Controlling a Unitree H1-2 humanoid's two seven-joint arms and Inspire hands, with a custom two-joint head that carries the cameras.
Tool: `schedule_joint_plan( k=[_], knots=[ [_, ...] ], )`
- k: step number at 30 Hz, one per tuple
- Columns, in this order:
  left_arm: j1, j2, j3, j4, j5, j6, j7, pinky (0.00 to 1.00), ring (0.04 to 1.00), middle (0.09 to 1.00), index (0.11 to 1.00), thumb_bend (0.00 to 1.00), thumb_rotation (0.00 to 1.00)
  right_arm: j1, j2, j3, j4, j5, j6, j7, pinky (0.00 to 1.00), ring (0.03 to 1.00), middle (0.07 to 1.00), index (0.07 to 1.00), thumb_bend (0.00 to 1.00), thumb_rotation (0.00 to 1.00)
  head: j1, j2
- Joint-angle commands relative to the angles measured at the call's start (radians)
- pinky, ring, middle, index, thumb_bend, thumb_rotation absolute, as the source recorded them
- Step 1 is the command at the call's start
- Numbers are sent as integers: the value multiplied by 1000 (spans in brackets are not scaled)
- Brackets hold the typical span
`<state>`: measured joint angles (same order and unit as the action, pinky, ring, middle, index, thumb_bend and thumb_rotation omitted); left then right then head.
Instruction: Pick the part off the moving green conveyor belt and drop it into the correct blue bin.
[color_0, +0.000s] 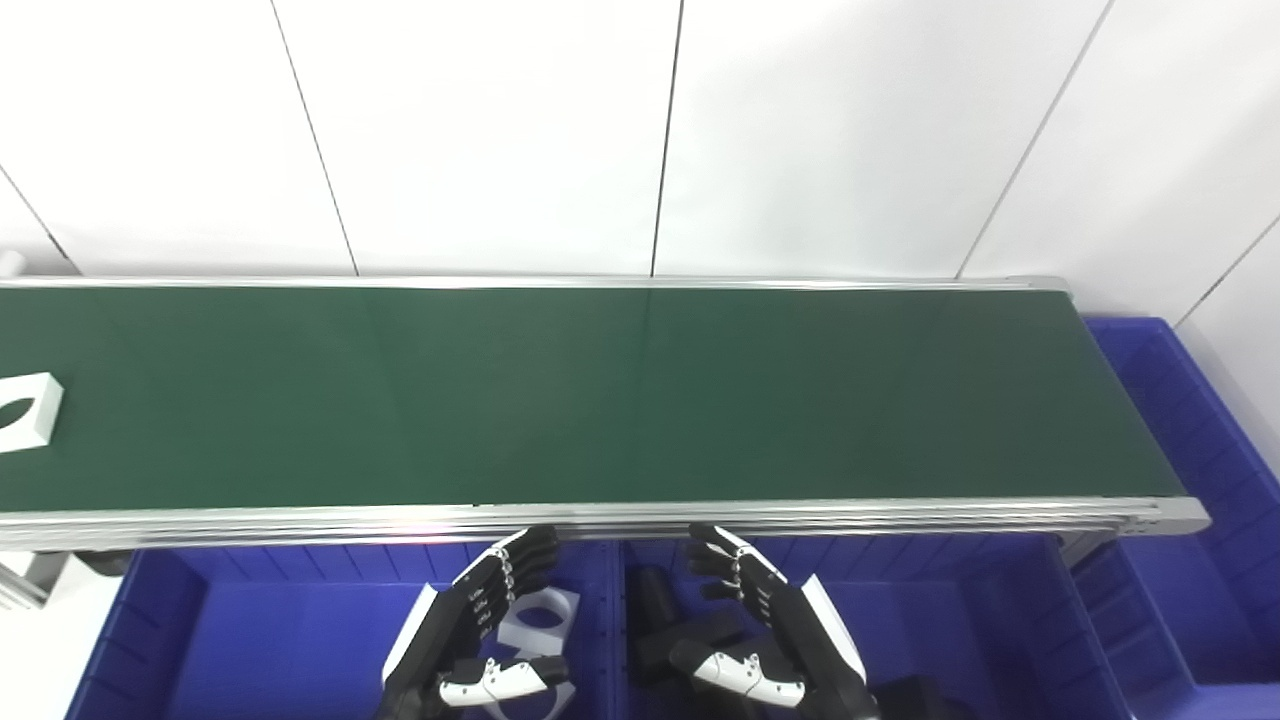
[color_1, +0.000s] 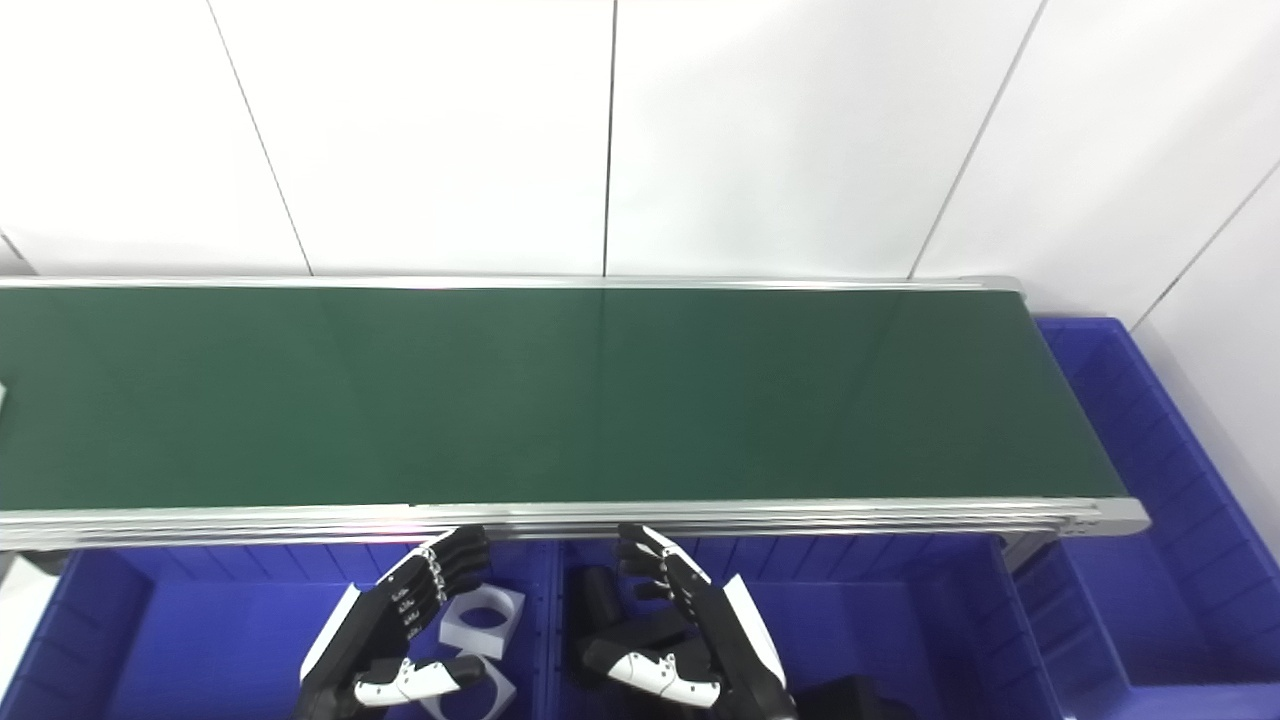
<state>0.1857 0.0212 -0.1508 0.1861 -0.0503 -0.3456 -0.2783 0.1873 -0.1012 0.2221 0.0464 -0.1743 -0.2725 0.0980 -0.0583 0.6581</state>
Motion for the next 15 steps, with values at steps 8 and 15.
schedule_joint_plan(
  k=[8,15],
  knots=[
    [-16,-1,-2,-17,-5,-44,7,836,844,848,835,991,317,-8,5,-3,-26,4,-34,-3,742,815,825,868,691,441,3,-2],
    [-19,-2,-1,-11,-6,-49,7,827,843,845,834,989,312,-12,3,-3,-19,2,-36,-3,743,815,826,870,700,463,3,-3]
  ],
)
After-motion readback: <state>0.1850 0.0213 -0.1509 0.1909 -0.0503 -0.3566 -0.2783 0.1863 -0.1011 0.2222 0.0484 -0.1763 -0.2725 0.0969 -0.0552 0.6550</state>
